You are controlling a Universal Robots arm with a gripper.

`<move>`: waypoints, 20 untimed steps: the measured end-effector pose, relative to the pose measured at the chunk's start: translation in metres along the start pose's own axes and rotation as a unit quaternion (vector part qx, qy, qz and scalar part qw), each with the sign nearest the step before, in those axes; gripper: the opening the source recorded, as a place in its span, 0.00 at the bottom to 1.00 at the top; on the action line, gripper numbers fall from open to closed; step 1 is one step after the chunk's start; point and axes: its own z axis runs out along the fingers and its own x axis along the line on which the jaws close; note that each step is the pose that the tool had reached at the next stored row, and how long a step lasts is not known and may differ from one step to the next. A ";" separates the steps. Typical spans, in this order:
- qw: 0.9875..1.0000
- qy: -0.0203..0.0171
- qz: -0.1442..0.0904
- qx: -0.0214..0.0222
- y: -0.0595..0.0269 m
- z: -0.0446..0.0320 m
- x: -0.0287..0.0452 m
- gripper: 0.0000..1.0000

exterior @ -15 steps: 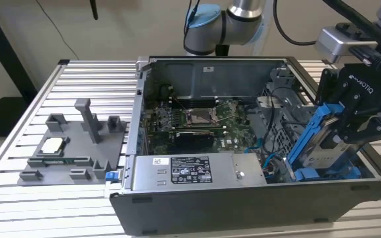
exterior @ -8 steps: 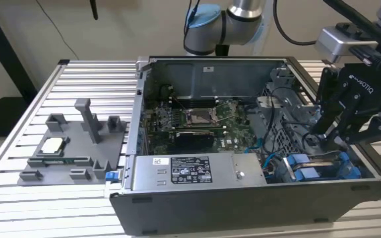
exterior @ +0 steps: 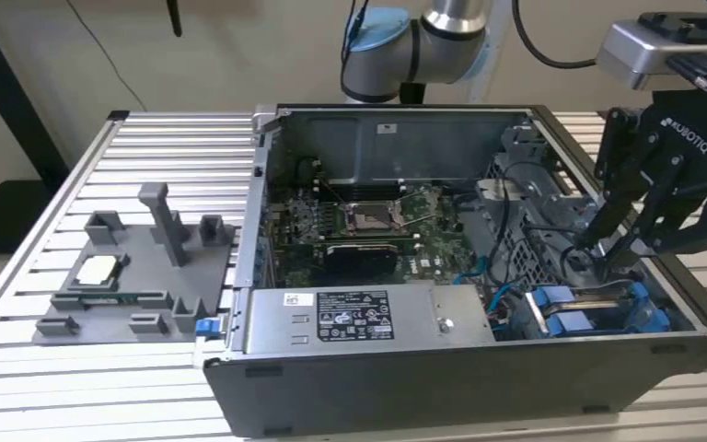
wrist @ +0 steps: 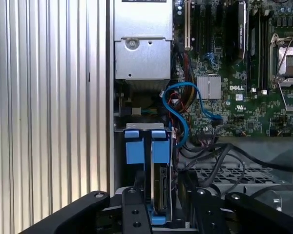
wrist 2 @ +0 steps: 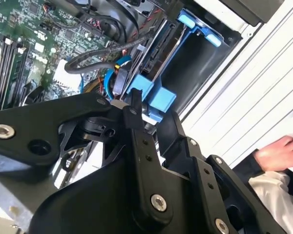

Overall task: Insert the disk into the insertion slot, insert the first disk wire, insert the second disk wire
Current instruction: 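Insert the disk into the insertion slot, then insert the first disk wire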

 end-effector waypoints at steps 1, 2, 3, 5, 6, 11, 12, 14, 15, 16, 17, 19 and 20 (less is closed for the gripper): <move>1.000 0.000 0.000 0.000 0.0001 -0.0009 -0.0003 0.40; 1.000 0.000 0.000 0.000 0.0005 -0.0009 -0.0010 0.40; 1.000 0.000 0.000 0.000 0.0009 -0.0010 -0.0020 0.40; 1.000 0.000 0.000 0.001 0.0017 -0.0009 -0.0052 0.40; 1.000 -0.001 0.000 0.003 0.0020 -0.0006 -0.0063 0.40; 1.000 -0.002 0.000 0.017 0.0065 0.0031 -0.0133 0.40; 1.000 -0.002 0.000 0.020 0.0074 0.0038 -0.0148 0.40; 1.000 -0.002 0.000 0.025 0.0085 0.0051 -0.0178 0.40; 1.000 -0.003 0.000 0.028 0.0088 0.0057 -0.0190 0.40; 0.999 -0.003 -0.001 0.032 0.0091 0.0064 -0.0205 0.40; 0.999 -0.003 -0.001 0.035 0.0095 0.0070 -0.0216 0.40; 0.999 -0.004 -0.002 0.040 0.0107 0.0085 -0.0231 0.40; 0.999 -0.004 -0.003 0.044 0.0114 0.0096 -0.0234 0.40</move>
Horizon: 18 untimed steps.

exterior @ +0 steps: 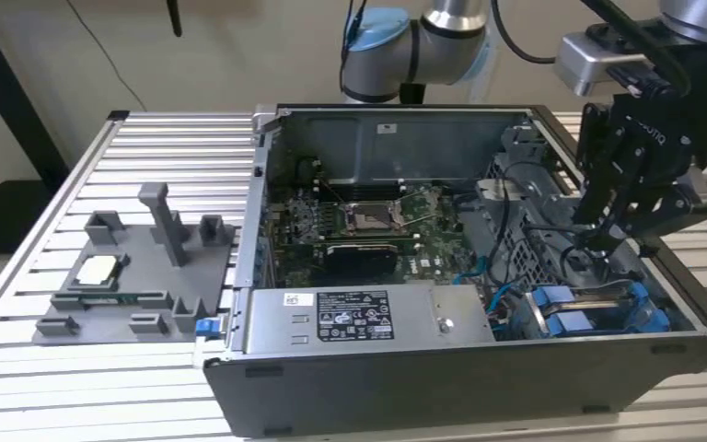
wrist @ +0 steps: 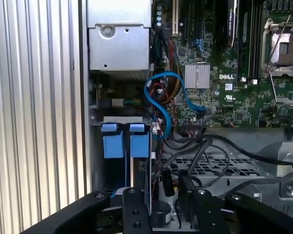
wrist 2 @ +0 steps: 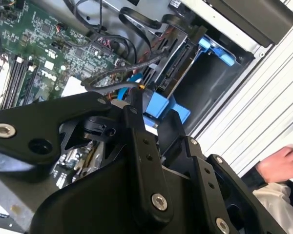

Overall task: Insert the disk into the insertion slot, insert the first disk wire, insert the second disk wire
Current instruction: 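Insert the first disk wire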

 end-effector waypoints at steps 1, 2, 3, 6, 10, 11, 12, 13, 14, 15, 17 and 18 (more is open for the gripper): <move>1.000 0.000 0.000 0.003 0.0007 0.0010 0.0000 0.40; 1.000 -0.001 -0.001 0.006 0.0014 0.0019 0.0000 0.40; 1.000 -0.001 -0.002 0.009 0.0023 0.0030 0.0000 0.40; 1.000 -0.005 -0.006 0.014 0.0055 0.0059 0.0001 0.40; 1.000 -0.016 -0.009 0.021 0.0077 0.0088 0.0001 0.40; 1.000 -0.019 -0.009 0.022 0.0077 0.0093 0.0001 0.40; 0.999 -0.022 -0.009 0.024 0.0077 0.0098 0.0001 0.40; 0.999 -0.025 -0.009 0.025 0.0077 0.0102 0.0001 0.38; 0.999 -0.026 -0.009 0.026 0.0078 0.0106 0.0001 0.31; 0.999 -0.028 -0.008 0.027 0.0078 0.0112 0.0001 0.31; 0.999 -0.028 -0.008 0.027 0.0078 0.0114 0.0001 0.31; 0.999 -0.028 -0.008 0.027 0.0078 0.0114 0.0001 0.29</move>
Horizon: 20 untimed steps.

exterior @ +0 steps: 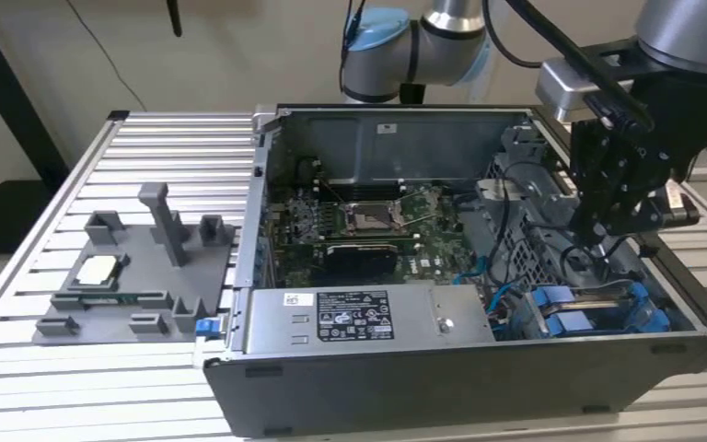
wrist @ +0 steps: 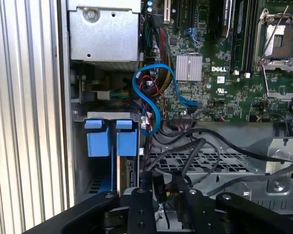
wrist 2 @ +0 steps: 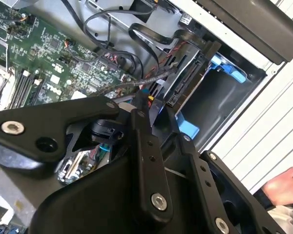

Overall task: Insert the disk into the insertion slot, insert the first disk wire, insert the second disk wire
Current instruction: 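Insert the first disk wire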

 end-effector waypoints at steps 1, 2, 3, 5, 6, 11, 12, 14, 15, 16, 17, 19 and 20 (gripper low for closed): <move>1.000 0.000 0.000 0.000 0.0000 0.0001 0.0000 0.22; 1.000 0.000 0.000 0.000 0.0000 0.0001 0.0001 0.22; 1.000 0.000 0.000 0.000 0.0000 0.0001 0.0001 0.22; 1.000 0.000 0.000 0.000 0.0000 0.0002 0.0001 0.19; 1.000 0.000 0.000 0.000 0.0000 0.0002 0.0001 0.19; 1.000 0.000 0.001 0.000 -0.0001 0.0004 0.0000 0.19; 1.000 0.001 0.001 0.000 -0.0003 0.0008 0.0000 0.19; 1.000 0.001 0.001 0.000 -0.0007 0.0018 0.0006 0.19; 1.000 0.001 0.001 0.000 -0.0010 0.0022 0.0009 0.19; 1.000 0.001 0.001 0.000 -0.0012 0.0027 0.0012 0.19; 1.000 0.001 0.001 0.000 -0.0015 0.0032 0.0015 0.19; 1.000 0.000 0.001 0.000 -0.0020 0.0042 0.0022 0.19; 1.000 0.001 0.002 0.000 -0.0021 0.0046 0.0025 0.19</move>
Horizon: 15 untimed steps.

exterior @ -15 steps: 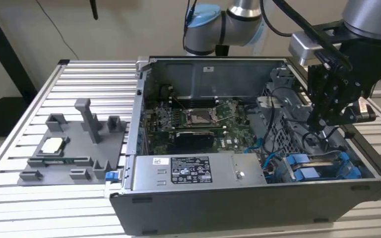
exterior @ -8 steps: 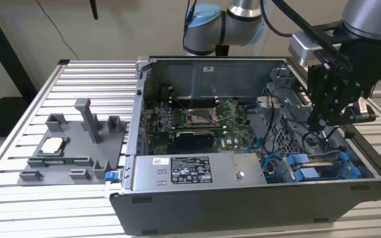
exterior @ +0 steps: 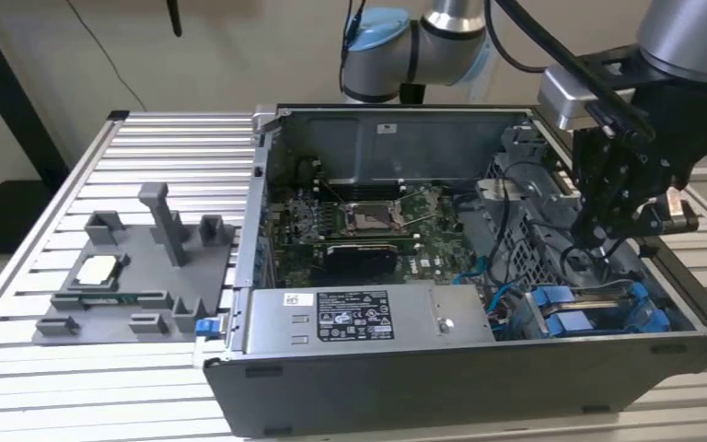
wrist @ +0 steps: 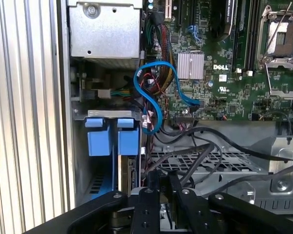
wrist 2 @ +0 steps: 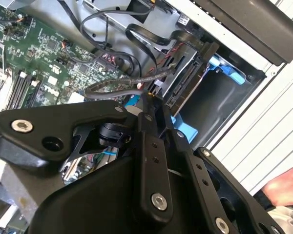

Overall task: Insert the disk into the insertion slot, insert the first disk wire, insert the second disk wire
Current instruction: 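Insert the first disk wire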

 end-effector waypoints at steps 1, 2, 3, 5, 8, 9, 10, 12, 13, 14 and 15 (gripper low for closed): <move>1.000 0.000 0.000 0.000 -0.0001 0.0004 0.0002 0.19; 1.000 0.000 0.000 0.000 -0.0002 0.0005 0.0002 0.19; 1.000 0.000 0.000 0.000 -0.0002 0.0006 0.0002 0.19; 1.000 0.000 0.000 0.000 -0.0002 0.0006 0.0002 0.19; 1.000 0.000 0.000 0.000 -0.0002 0.0007 0.0002 0.19; 1.000 0.000 0.000 0.000 -0.0002 0.0007 0.0002 0.19; 1.000 0.000 0.000 0.000 -0.0002 0.0007 0.0002 0.19; 1.000 0.000 0.000 0.000 -0.0002 0.0014 0.0002 0.19; 1.000 0.000 0.000 0.000 -0.0006 0.0020 0.0004 0.19; 1.000 0.000 0.000 0.000 -0.0012 0.0026 0.0007 0.19; 1.000 0.000 0.000 0.000 -0.0019 0.0032 0.0010 0.19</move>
